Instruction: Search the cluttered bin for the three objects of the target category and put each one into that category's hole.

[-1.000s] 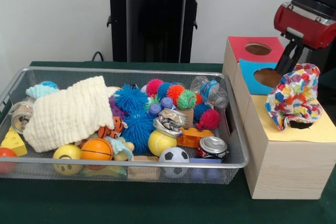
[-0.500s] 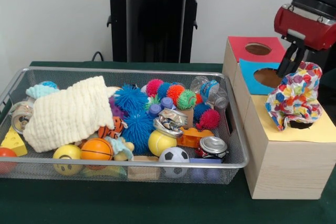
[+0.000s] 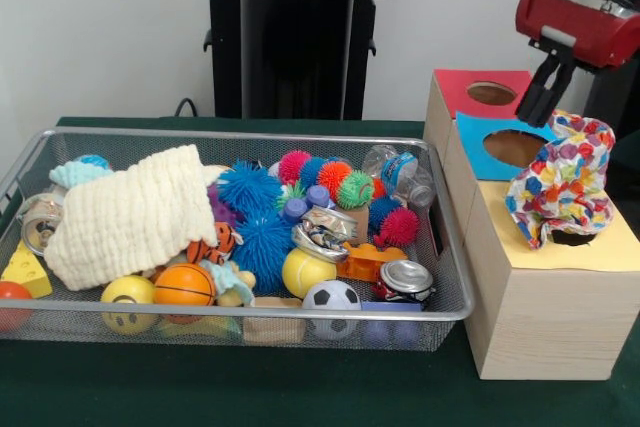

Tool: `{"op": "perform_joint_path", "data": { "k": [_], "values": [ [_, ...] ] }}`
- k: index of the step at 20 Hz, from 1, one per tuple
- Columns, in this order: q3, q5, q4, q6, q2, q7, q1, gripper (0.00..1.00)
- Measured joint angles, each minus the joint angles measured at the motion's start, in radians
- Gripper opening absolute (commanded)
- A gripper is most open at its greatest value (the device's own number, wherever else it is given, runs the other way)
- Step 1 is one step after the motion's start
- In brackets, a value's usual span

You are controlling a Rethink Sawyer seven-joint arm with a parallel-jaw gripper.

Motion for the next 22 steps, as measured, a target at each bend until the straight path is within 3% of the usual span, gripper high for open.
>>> {"op": "perform_joint_path", "data": {
  "k": [1, 2, 9, 22],
  "values": [
    [-0.01, 0.0, 0.0, 0.009, 0.0, 0.0, 0.005, 0.0],
    [-0.041, -0.002, 0.0, 0.046, 0.003, 0.0, 0.016, 1.0],
    [-0.092, -0.004, -0.001, 0.112, 0.019, 0.0, 0.032, 1.0],
    [-0.129, -0.004, -0.007, 0.128, 0.022, 0.0, 0.055, 1.0]
  ]
}}
